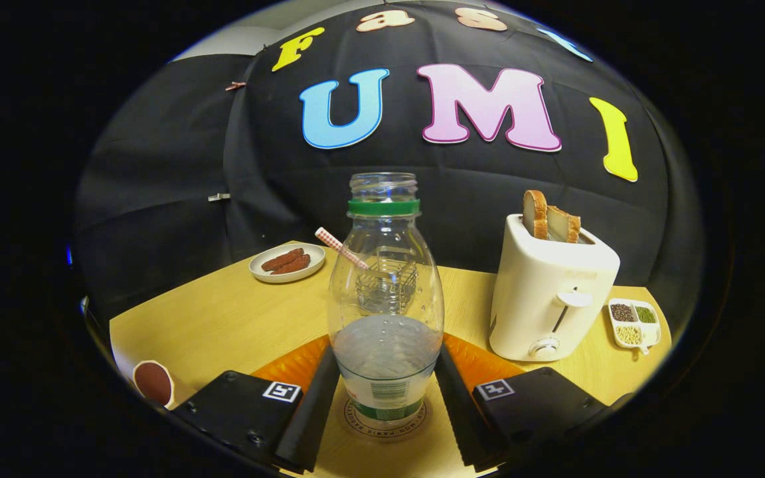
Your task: Take the bottle from table, then pour the juice into the cup, finally place the bottle on the coaster
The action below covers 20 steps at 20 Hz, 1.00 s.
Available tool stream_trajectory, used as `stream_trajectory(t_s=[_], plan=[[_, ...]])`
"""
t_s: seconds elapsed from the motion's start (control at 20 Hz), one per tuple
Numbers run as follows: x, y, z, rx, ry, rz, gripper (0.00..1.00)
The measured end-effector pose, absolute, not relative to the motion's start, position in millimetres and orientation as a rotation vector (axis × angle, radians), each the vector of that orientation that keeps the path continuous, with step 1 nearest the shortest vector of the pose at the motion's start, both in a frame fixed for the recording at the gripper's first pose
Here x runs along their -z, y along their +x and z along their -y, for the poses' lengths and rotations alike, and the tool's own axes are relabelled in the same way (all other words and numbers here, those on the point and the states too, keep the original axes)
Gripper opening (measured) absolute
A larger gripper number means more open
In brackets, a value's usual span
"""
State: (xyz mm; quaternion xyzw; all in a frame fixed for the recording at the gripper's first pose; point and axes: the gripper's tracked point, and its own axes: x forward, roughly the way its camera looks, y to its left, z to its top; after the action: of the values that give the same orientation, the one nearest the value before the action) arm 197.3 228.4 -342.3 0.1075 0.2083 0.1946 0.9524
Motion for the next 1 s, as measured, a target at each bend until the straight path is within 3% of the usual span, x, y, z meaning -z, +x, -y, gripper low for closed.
stream_trajectory(t_s=[0.15,0.3,0.45,1.0], plan=[[348,194,-226,-0.382,0.22,-0.443,0.8],[348,190,-227,-0.379,0.232,-0.454,0.93],[346,185,-225,-0.38,0.231,-0.465,0.99],[267,116,-184,-0.365,0.259,-0.424,0.99]])
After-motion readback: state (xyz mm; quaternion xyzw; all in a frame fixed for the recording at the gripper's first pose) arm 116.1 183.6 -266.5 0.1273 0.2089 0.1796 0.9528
